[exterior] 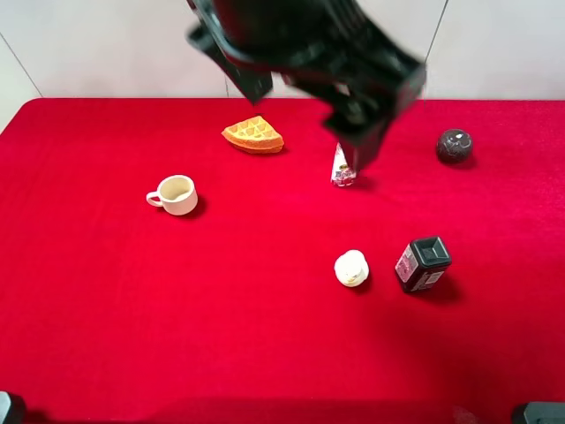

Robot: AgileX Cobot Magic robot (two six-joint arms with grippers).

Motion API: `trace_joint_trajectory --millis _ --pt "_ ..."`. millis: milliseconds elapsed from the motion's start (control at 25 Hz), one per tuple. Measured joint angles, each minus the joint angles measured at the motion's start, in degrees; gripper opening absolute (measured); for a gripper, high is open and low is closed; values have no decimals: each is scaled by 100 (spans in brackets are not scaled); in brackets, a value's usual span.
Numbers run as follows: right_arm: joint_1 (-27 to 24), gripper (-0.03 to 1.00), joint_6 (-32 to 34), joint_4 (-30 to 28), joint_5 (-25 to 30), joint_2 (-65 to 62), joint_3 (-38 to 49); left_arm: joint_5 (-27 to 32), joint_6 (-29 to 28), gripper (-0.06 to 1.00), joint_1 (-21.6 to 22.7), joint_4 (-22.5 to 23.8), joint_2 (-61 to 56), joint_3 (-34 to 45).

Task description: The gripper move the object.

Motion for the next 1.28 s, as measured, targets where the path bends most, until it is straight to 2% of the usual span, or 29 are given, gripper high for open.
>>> trace_joint_trajectory --millis 320,560,1040,1160,1280 --pt "0 69 0 0 0 0 0 8 330 99 0 313 -1145 250" --pt "0 69 0 0 -3 0 0 3 429 99 0 588 -2070 951" --pt "0 69 0 0 -3 0 0 3 431 99 25 842 -3527 2150" --pt "0 69 0 0 -3 0 0 3 425 99 284 780 -3903 2482" --pt "0 69 0 0 -3 0 0 3 431 99 810 588 -4251 2858"
